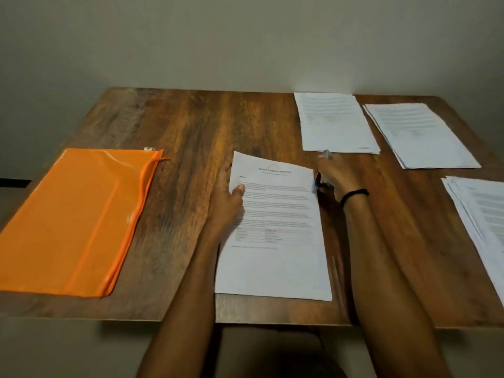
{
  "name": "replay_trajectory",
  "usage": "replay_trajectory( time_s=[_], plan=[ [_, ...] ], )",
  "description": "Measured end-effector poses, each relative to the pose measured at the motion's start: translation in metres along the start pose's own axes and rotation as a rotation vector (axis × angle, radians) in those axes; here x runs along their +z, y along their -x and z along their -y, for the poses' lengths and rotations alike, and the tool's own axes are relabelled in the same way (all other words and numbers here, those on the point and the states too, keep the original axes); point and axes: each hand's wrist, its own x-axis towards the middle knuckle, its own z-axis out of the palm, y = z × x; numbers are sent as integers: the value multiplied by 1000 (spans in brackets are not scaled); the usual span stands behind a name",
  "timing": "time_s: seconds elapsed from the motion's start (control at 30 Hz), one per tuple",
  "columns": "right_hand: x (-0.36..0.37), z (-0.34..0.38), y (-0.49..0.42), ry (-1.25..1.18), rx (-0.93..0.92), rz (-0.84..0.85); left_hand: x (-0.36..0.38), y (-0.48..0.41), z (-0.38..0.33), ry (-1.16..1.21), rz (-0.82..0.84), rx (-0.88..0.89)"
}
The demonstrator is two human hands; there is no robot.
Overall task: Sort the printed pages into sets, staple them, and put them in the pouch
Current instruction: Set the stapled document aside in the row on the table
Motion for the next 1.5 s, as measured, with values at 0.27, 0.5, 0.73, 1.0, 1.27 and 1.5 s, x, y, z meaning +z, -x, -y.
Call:
replay_trajectory(
  time_s=[0.27,0.5,0.73,1.0,1.27,1.5],
  plan=[
    [-2,-50,31,660,-77,-308,-3,7,0,-58,3,15],
    [12,-71,46,918,-99,-403,-5,16,-7,-26,-4,37],
    [1,-76,53,885,-110,-275,-11,19,-16,102,5,16],
    [-14,-55,78,170,-350,-309,-17,24,-37,113,-15,60],
    [12,-56,105,-660,-375,382,-29,11,-80,71,-93,64],
    [19,-42,99,-635,-413,271,-38,28,-54,-139,-66,-59]
  ],
)
